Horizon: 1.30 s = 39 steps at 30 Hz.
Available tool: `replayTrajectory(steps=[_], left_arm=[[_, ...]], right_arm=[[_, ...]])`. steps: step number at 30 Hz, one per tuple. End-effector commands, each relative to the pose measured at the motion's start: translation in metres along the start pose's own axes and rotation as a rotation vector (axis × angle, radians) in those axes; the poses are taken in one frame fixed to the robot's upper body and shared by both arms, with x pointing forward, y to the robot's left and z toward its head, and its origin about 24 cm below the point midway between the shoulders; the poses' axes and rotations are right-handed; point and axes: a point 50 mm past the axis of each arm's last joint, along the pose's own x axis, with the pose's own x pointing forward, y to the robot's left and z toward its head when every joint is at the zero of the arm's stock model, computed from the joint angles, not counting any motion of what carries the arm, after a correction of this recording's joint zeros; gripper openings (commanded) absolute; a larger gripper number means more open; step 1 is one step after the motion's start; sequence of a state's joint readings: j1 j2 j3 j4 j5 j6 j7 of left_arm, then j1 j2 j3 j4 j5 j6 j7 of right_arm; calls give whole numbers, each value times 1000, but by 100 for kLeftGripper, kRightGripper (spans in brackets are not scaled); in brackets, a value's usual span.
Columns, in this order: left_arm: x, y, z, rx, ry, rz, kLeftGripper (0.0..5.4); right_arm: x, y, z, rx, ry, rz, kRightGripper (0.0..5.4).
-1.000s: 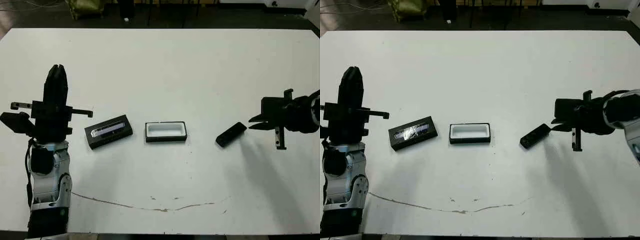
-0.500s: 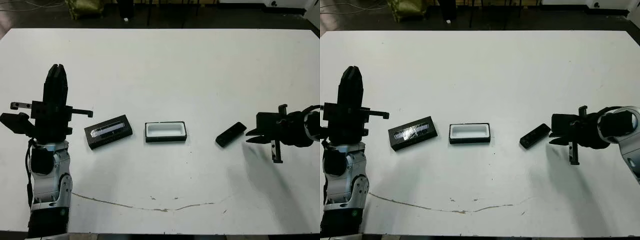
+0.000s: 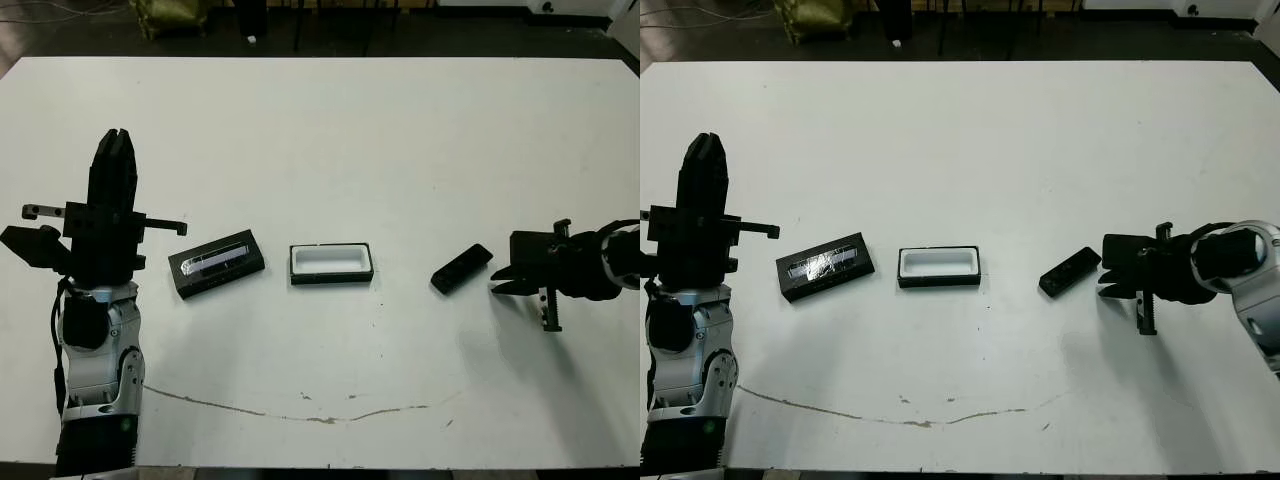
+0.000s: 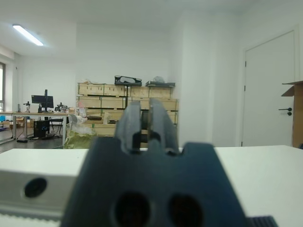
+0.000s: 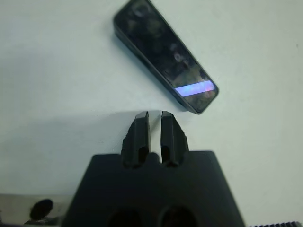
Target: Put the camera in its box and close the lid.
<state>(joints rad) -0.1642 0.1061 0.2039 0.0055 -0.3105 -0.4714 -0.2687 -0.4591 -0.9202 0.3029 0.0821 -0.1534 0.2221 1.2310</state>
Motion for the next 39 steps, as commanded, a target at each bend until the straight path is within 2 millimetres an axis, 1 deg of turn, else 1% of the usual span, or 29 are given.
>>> replayTrajectory(steps=[1,14,19,25,32,39], left_arm=[[-5,3,-4,1,39,8,2],[-5,3,-5,-9,33,4,2],[-5,2,-4,9,33,6,2],[-6,2,-5,-7,41,9,2],[-6,2,-5,-15,41,2,2],[-7,1,-5,-16,52,9,2]], right_arm=[[8,-1,-5,15,30,24,0],[20,-12,-11,18,30,32,0],[23,-15,-9,36,15,52,0],[27,-19,-4,1,26,50,0],[39,-23,-4,-17,-11,52,0],[50,-27,-3,21,-68,64,0]])
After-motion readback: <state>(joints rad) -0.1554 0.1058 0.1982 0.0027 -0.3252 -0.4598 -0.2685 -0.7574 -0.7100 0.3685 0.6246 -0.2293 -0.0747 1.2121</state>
